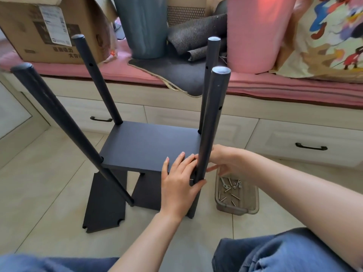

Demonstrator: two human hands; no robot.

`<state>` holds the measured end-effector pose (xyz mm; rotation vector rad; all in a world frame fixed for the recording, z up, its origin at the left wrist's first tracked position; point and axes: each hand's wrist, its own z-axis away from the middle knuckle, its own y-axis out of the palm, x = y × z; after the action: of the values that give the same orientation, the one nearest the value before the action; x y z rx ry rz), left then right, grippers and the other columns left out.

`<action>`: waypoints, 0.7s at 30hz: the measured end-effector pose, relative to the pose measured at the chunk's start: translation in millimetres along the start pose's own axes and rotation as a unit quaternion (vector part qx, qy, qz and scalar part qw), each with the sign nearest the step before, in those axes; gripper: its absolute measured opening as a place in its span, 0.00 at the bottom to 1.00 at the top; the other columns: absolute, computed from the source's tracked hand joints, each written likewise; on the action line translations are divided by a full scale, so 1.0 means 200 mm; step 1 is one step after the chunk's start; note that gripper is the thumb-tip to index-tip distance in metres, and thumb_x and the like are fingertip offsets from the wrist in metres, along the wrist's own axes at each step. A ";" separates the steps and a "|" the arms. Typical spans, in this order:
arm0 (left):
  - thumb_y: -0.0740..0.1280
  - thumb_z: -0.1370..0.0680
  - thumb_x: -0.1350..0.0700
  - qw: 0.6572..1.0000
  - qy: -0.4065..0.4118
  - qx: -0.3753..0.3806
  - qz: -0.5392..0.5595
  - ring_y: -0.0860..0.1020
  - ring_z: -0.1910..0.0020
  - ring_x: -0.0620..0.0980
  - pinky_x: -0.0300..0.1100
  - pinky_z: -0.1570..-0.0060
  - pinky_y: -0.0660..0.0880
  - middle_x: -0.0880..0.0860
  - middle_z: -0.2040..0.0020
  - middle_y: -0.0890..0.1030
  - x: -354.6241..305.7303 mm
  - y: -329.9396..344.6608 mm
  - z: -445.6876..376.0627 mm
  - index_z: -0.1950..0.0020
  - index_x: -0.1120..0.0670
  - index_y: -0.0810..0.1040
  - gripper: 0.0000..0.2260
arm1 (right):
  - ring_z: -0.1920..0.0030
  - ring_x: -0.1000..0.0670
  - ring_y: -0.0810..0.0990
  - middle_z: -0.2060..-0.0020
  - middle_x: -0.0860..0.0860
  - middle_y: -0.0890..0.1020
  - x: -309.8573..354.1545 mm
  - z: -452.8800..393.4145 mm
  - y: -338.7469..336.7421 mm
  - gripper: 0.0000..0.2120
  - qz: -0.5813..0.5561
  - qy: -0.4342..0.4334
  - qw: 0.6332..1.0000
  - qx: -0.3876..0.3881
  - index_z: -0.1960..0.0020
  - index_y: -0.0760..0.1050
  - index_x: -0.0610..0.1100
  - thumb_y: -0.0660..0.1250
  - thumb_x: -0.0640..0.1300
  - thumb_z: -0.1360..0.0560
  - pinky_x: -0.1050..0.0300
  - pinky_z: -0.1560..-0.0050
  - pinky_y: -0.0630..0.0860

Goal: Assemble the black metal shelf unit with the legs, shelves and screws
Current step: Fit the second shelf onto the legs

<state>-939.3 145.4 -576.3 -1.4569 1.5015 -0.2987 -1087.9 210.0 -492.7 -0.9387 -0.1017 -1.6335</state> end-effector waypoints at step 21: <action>0.69 0.24 0.43 0.995 0.036 -0.068 -0.065 0.74 0.29 0.50 0.57 0.23 0.56 0.46 0.35 0.81 0.06 0.05 0.01 0.36 0.51 0.83 0.20 | 0.42 0.48 0.83 0.48 0.49 0.86 -0.17 -0.01 -0.15 0.16 -0.100 -0.020 0.991 0.086 0.35 0.76 0.46 0.66 0.51 0.20 0.49 0.38 0.77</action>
<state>-940.8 138.4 -590.0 -1.6727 1.5101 -0.3357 -1115.8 245.7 -503.1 -0.8491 -0.3692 -1.7583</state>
